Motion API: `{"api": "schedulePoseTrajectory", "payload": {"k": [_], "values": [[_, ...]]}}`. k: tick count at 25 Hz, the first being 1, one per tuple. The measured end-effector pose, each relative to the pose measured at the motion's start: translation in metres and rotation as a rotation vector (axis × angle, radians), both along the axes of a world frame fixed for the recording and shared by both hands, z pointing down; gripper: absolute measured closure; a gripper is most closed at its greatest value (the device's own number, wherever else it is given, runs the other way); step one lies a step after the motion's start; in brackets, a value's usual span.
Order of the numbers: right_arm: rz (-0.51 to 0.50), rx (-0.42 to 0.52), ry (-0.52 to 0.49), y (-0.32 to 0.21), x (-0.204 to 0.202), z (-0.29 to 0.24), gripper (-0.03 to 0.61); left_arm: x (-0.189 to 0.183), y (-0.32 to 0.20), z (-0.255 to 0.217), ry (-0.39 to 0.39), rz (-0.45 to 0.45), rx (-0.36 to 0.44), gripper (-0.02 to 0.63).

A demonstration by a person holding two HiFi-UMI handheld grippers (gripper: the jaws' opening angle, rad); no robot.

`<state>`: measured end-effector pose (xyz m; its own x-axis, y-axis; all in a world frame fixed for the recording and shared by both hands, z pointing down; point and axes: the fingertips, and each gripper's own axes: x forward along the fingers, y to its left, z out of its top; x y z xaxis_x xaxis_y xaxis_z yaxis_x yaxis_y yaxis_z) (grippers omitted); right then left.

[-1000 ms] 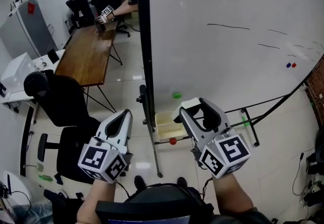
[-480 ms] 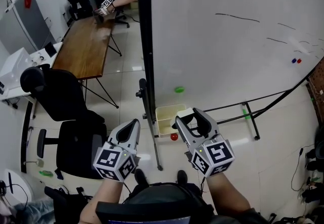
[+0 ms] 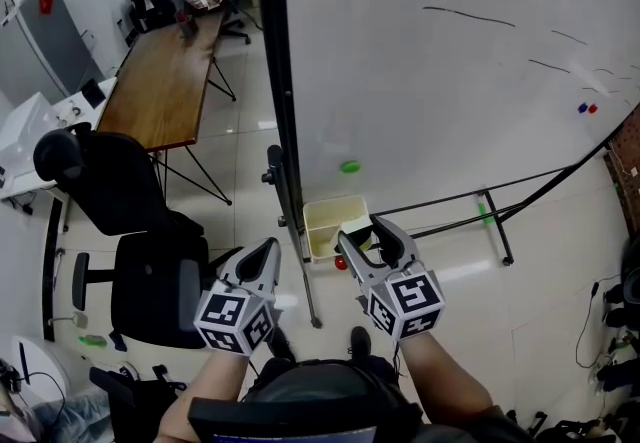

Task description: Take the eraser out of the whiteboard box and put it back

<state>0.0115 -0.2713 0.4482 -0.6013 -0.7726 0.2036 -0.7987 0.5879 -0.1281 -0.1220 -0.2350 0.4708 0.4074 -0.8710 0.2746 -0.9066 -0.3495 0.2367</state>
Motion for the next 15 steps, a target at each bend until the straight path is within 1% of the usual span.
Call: {"api": "schedulePoseTrajectory", "payload": {"k": [5,10,15], "values": [[-0.001,-0.055,0.042,0.0,-0.004,0.028,0.318,0.004,0.003,0.008,0.005,0.012,-0.02,0.58],[0.011,-0.098,0.073,0.002,-0.006,0.045,0.318,0.005,0.004,0.01,0.009,0.017,-0.027,0.58],[0.018,-0.108,0.084,0.002,-0.007,0.05,0.318,0.006,0.001,0.01,0.016,0.017,-0.026,0.58]]}}
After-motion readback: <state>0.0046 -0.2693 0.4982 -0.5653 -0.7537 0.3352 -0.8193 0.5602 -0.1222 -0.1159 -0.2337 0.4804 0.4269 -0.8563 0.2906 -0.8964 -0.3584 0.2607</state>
